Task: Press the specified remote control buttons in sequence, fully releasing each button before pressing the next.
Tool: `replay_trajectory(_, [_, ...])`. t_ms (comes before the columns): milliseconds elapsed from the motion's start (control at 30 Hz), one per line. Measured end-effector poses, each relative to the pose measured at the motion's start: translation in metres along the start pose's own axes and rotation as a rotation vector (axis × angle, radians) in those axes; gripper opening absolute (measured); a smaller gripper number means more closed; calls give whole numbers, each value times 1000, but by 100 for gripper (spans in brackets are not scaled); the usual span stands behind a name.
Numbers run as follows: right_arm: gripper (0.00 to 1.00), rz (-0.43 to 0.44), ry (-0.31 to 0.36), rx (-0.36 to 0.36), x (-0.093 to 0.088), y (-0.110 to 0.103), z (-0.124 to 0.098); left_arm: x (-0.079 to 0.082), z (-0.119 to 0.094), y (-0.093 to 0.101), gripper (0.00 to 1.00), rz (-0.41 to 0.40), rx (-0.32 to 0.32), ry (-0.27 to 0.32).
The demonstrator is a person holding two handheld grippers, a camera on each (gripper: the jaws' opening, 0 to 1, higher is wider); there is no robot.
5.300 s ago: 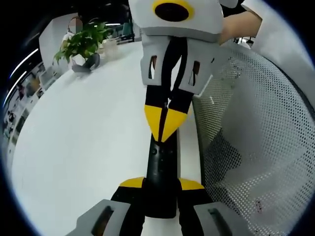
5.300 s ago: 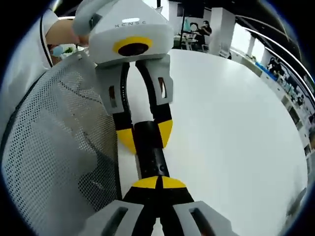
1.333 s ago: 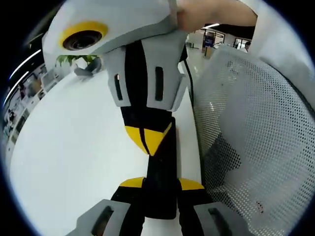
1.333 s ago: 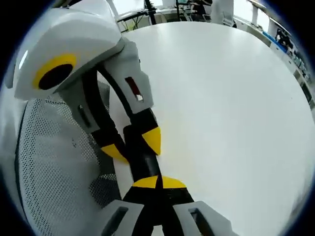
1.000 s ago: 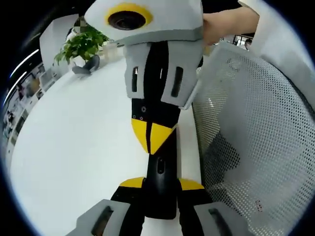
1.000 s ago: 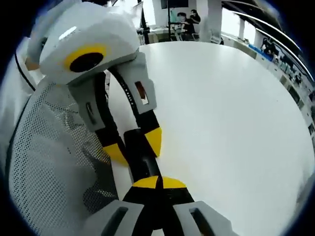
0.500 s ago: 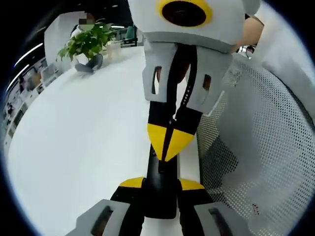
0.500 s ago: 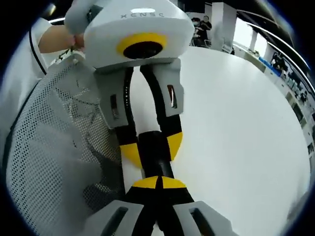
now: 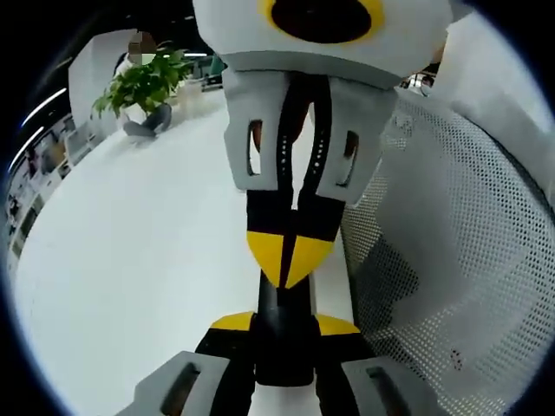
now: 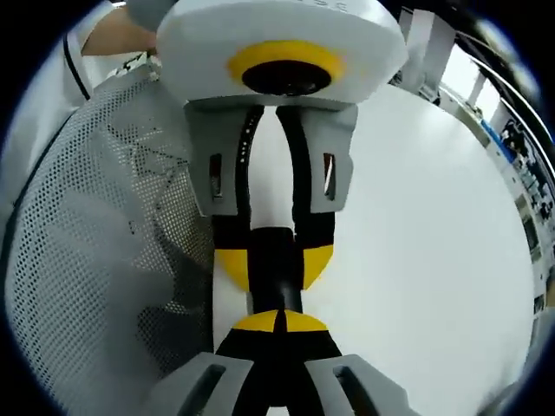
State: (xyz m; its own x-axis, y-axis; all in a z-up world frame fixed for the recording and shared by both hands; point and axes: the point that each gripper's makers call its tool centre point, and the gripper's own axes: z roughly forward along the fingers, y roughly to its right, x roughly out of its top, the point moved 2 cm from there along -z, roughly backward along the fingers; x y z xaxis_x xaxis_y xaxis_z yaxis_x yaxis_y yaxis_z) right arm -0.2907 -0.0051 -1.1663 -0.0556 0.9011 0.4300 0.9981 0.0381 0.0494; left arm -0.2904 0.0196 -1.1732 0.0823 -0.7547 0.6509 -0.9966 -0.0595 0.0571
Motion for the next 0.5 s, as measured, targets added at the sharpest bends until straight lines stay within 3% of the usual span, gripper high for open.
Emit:
replay_trajectory(100, [0, -6, 5, -9, -1, -1, 0, 1, 0, 0, 24, -1, 0, 2])
replay_trajectory(300, [0, 46, 90, -5, -3, 0, -3, 1, 1, 0, 24, -7, 5, 7])
replay_trajectory(500, [0, 1, 69, 1, 1, -1, 0, 1, 0, 0, 24, -13, 2, 9])
